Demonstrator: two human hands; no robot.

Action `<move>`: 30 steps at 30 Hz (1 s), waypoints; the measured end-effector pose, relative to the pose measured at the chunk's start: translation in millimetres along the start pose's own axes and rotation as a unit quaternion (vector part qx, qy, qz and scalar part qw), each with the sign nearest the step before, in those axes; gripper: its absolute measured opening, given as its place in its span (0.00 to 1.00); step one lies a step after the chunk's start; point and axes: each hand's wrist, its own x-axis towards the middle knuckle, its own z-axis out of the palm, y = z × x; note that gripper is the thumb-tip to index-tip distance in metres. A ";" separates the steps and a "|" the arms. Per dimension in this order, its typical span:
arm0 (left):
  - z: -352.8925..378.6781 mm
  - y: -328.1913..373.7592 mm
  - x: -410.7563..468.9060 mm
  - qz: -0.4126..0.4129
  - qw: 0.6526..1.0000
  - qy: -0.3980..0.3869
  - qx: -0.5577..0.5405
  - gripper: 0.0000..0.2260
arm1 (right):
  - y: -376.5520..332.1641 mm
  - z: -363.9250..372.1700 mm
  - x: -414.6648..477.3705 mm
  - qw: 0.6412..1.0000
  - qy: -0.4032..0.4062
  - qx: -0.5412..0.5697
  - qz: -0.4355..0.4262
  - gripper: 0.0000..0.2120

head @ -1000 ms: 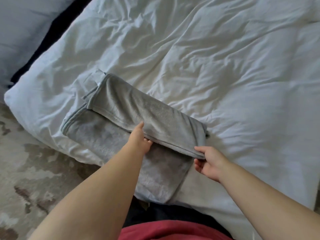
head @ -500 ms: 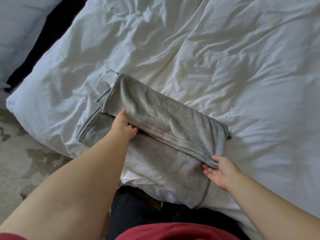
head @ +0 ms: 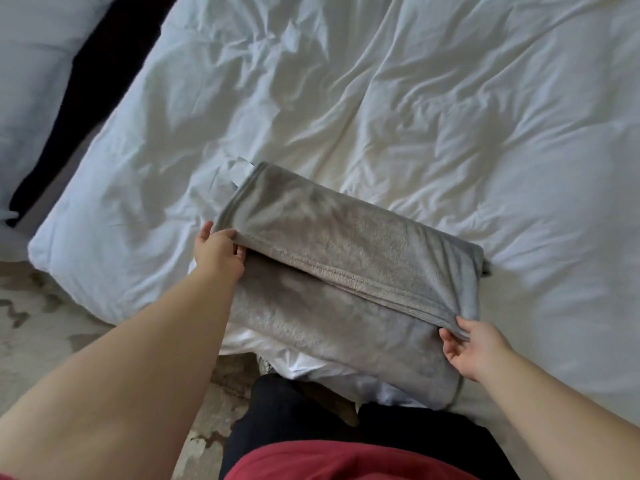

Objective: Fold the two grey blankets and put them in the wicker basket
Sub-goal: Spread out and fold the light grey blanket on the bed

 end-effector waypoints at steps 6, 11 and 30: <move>4.5 -19.4 -19.0 0.056 0.983 0.103 0.142 0.22 | -10.1 -6.7 1.7 0.993 0.027 -0.113 -0.007 0.07; 17.6 -42.4 -59.1 0.179 0.939 0.169 0.239 0.17 | -30.1 -9.9 6.6 0.970 0.018 -0.243 -0.009 0.06; 42.9 -195.4 -125.1 0.226 0.607 -0.174 0.742 0.21 | -73.1 -19.0 38.8 0.961 -0.214 -0.175 0.007 0.10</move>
